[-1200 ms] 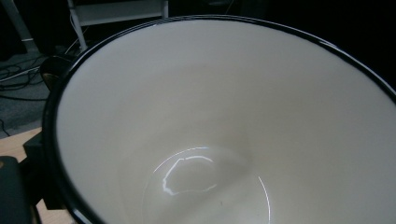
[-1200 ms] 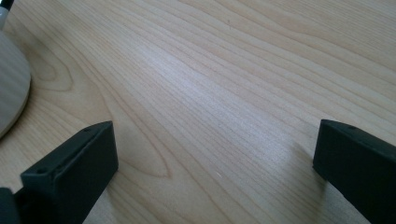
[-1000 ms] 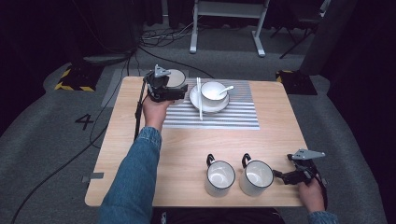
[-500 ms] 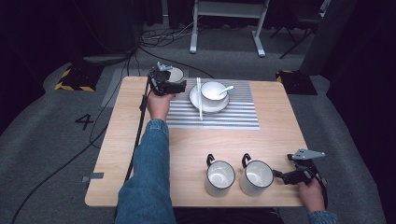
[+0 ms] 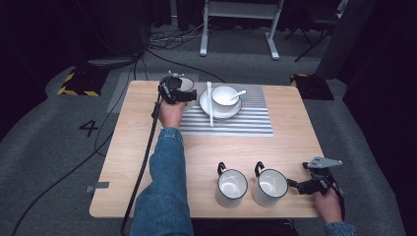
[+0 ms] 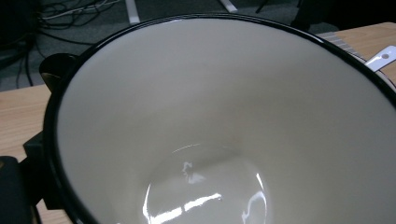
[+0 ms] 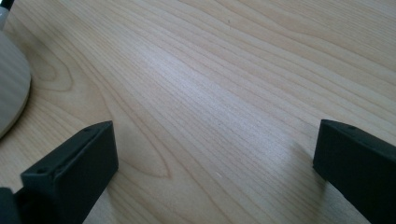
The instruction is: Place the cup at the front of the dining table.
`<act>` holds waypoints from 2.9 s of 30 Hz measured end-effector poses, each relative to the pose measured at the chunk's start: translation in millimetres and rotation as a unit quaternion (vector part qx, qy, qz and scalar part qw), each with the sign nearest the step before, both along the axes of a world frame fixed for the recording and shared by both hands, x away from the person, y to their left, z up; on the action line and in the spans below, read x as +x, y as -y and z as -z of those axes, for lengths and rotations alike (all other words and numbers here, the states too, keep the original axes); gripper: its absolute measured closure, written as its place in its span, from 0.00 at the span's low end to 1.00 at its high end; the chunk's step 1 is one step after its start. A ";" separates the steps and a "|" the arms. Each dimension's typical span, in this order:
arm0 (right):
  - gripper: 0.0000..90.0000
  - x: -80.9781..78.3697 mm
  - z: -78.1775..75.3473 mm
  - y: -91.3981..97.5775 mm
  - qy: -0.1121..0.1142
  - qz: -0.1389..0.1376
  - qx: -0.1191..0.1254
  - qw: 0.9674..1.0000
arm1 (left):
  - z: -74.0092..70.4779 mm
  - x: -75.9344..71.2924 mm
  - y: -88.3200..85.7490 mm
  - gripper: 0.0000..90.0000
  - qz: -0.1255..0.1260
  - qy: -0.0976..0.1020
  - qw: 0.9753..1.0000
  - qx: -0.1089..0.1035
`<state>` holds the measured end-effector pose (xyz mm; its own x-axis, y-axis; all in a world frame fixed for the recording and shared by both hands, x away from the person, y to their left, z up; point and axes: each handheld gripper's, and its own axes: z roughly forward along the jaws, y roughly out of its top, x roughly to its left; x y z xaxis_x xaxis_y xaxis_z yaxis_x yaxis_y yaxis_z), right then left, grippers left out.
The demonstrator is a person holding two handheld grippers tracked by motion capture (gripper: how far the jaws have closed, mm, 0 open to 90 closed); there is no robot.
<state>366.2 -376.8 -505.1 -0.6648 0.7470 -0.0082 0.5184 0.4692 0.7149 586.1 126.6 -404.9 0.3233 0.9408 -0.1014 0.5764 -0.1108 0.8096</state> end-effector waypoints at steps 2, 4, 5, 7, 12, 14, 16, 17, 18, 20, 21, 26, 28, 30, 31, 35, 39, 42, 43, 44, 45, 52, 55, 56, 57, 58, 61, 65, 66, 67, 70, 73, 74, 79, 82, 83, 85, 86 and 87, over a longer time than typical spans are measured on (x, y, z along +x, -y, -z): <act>0.00 0.2 0.0 0.3 0.001 -0.001 -0.002 1.000 | 3.6 0.4 1.3 0.04 0.001 -0.004 1.000 -0.002; 0.00 0.2 0.0 0.4 0.001 -0.001 -0.002 1.000 | 7.9 0.1 1.6 0.04 0.001 -0.008 1.000 0.000; 0.00 0.2 0.0 0.4 0.001 -0.001 -0.002 1.000 | 10.7 0.2 2.2 0.04 -0.002 -0.011 1.000 0.001; 0.00 0.2 0.0 0.4 0.001 -0.002 -0.002 1.000 | 14.9 -0.2 4.6 0.04 -0.009 -0.018 1.000 0.010; 0.00 0.2 0.0 0.4 0.001 -0.002 -0.002 1.000 | 25.7 -1.1 6.4 0.04 -0.021 -0.026 0.999 -0.003; 0.00 0.1 0.0 0.3 0.001 -0.001 -0.002 1.000 | 28.8 -0.9 5.8 0.04 -0.018 -0.032 0.999 0.007; 0.00 0.1 0.0 0.3 0.001 -0.001 -0.002 1.000 | 32.7 -0.7 6.0 0.04 -0.020 -0.033 0.999 0.018; 0.00 0.1 0.0 0.3 0.001 -0.001 -0.002 1.000 | 32.7 -0.7 6.0 0.04 -0.020 -0.033 0.999 0.018; 0.00 0.1 0.0 0.2 0.001 -0.001 -0.001 1.000 | 34.9 -0.8 5.6 0.04 -0.018 -0.038 0.999 0.015; 0.00 0.1 0.0 0.3 0.001 -0.001 -0.001 1.000 | 39.9 -0.3 4.2 0.04 -0.018 -0.043 0.999 0.016; 0.00 0.2 0.0 0.3 0.001 -0.001 -0.002 1.000 | 41.8 -0.1 4.4 0.04 -0.019 -0.045 0.999 0.016; 0.00 0.2 0.0 0.3 0.001 -0.001 -0.002 1.000 | 47.1 -0.9 4.9 0.04 -0.020 -0.046 0.999 0.007; 0.00 0.2 0.0 0.3 0.001 -0.001 -0.002 1.000 | 50.2 -1.6 9.0 0.04 -0.013 -0.049 0.999 0.015; 0.00 0.2 0.0 0.4 0.001 -0.002 -0.002 1.000 | 53.0 -2.7 12.1 0.04 -0.010 -0.048 0.999 0.017; 0.00 0.2 0.0 0.4 0.001 -0.002 -0.002 1.000 | 54.4 -4.9 13.3 0.04 -0.012 -0.041 0.999 0.019; 0.00 0.2 0.0 0.4 0.001 -0.002 -0.002 1.000 | 60.0 -11.9 12.3 0.04 -0.015 -0.019 1.000 0.013; 0.00 0.2 0.0 0.4 0.001 -0.002 -0.002 1.000 | 61.3 -14.2 16.8 0.03 -0.012 -0.015 0.999 0.028; 0.00 0.2 0.0 0.4 0.001 -0.002 -0.002 1.000 | 61.3 -14.2 16.9 0.03 -0.013 -0.015 0.999 0.028; 0.00 0.2 0.0 0.4 0.001 -0.002 -0.002 1.000 | 61.2 -14.1 17.0 0.03 -0.012 -0.016 0.999 0.028; 0.00 0.2 0.0 0.4 0.001 -0.002 -0.002 1.000 | 61.1 -14.0 16.9 0.03 -0.011 -0.016 0.999 0.028; 0.00 0.2 0.0 0.3 0.001 -0.001 -0.002 1.000 | 61.2 -14.1 16.9 0.03 -0.011 -0.016 0.999 0.028; 0.00 0.2 0.0 0.4 0.001 -0.002 -0.002 1.000 | 58.6 -12.8 16.3 0.03 -0.013 -0.024 0.999 0.032; 0.00 0.2 0.0 0.4 0.001 -0.002 -0.002 1.000 | 56.1 -13.0 13.6 0.02 -0.012 -0.028 0.999 0.011; 0.00 0.2 0.0 0.4 0.001 -0.002 -0.002 1.000 | 55.2 -13.1 12.8 0.01 -0.011 -0.028 1.000 0.006; 0.00 0.2 0.0 0.4 0.001 -0.002 -0.002 1.000 | 53.8 -13.5 12.5 0.01 -0.014 -0.026 1.000 0.005; 0.00 0.2 0.0 0.4 0.001 -0.002 -0.002 1.000 | 52.5 -13.5 12.0 0.00 -0.013 -0.027 1.000 -0.002; 0.00 0.1 -0.1 0.4 0.001 -0.002 -0.002 1.000 | 46.6 -15.4 12.2 0.00 -0.012 -0.033 0.999 0.019; 0.00 0.2 0.0 0.4 0.001 -0.002 -0.002 1.000 | 32.9 -21.9 12.6 0.00 -0.017 -0.007 0.999 0.026; 0.00 0.2 0.0 0.3 0.001 -0.001 -0.002 1.000 | 28.8 -23.8 12.1 0.00 -0.017 0.001 1.000 0.016; 0.00 0.5 0.1 0.2 0.002 -0.001 -0.002 1.000 | 24.5 -25.9 10.9 0.00 -0.016 0.008 1.000 0.014; 0.00 1.1 -0.2 0.2 0.000 -0.005 -0.003 1.000 | 13.5 -31.8 8.8 0.00 -0.010 0.021 1.000 -0.001; 0.00 1.1 -0.2 0.3 0.000 -0.005 -0.003 1.000 | 7.8 -35.4 6.8 0.00 -0.010 0.020 1.000 -0.011; 0.00 1.1 -0.2 0.3 0.000 -0.005 -0.003 1.000 | 4.9 -37.2 4.9 0.00 -0.008 0.017 1.000 -0.016; 0.00 1.1 -0.2 0.3 0.000 -0.005 -0.003 1.000 | -11.1 -52.3 -1.2 0.00 0.009 0.008 0.997 -0.081; 0.00 1.3 -0.1 0.3 0.000 -0.005 -0.004 1.000 | -21.6 -63.6 -2.1 0.00 0.021 0.016 0.997 -0.074; 0.00 1.2 -0.1 0.3 0.000 -0.005 -0.004 1.000 | -23.7 -66.1 -2.5 0.00 0.022 0.020 0.997 -0.070; 0.00 1.3 -0.1 0.4 0.001 -0.006 -0.004 1.000 | -28.5 -72.7 -4.2 0.01 0.026 0.025 0.997 -0.066; 0.00 1.3 -0.1 0.4 0.001 -0.006 -0.004 1.000 | -30.3 -75.7 -5.1 0.01 0.024 0.023 0.997 -0.065; 0.00 1.3 -0.1 0.4 0.001 -0.006 -0.004 1.000 | -30.3 -75.7 -5.1 0.01 0.024 0.023 0.997 -0.065</act>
<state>367.5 -377.2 -505.0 -0.6735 0.7390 -0.0154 0.5116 0.4812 0.7119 510.4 131.7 -374.6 0.3752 0.9040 -0.2050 0.5340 -0.0301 0.8449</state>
